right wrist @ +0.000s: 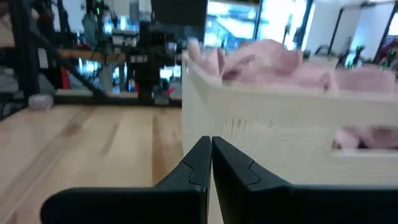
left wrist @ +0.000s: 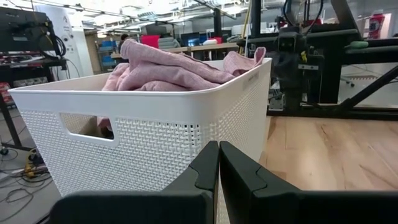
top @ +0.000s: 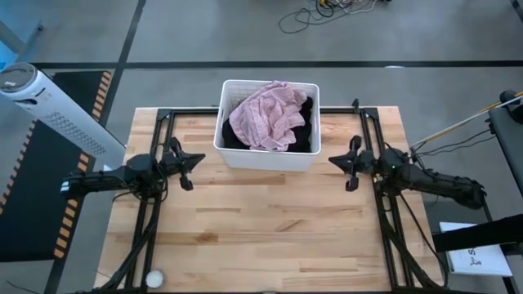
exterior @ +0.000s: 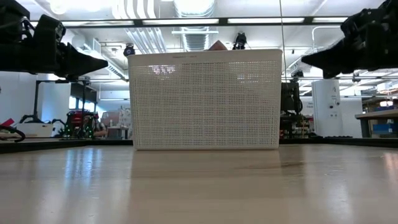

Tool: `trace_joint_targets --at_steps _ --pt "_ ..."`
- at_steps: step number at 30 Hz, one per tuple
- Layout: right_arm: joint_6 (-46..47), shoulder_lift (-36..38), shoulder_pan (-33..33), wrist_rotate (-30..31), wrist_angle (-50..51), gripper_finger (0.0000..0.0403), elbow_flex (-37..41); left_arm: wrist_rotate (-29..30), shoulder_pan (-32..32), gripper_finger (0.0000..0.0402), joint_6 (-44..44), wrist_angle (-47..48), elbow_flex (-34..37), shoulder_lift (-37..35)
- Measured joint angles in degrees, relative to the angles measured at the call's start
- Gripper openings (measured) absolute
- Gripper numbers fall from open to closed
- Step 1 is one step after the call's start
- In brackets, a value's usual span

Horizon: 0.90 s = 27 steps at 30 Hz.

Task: Sort clothes
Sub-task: Return to Home Position

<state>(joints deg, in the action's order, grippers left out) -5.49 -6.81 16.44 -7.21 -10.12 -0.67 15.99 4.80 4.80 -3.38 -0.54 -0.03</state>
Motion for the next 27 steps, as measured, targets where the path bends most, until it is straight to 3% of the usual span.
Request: trace_joint_targets --at_steps 10,18,23,27 --pt "2.28 -0.3 -0.87 -1.37 1.77 0.0 0.04 0.0 0.0 0.0 0.17 0.08 0.02 0.0" --pt "1.63 -0.39 -9.41 -1.64 -2.37 0.0 0.04 0.0 0.0 0.0 0.15 0.11 0.02 0.0" --pt "-1.65 -0.37 -14.39 2.92 -2.18 0.0 0.04 0.0 0.0 0.0 -0.01 0.13 0.02 0.0" --pt "-1.82 -0.41 -15.51 2.91 0.23 0.0 0.04 0.0 0.0 0.0 0.04 0.15 0.02 0.02"
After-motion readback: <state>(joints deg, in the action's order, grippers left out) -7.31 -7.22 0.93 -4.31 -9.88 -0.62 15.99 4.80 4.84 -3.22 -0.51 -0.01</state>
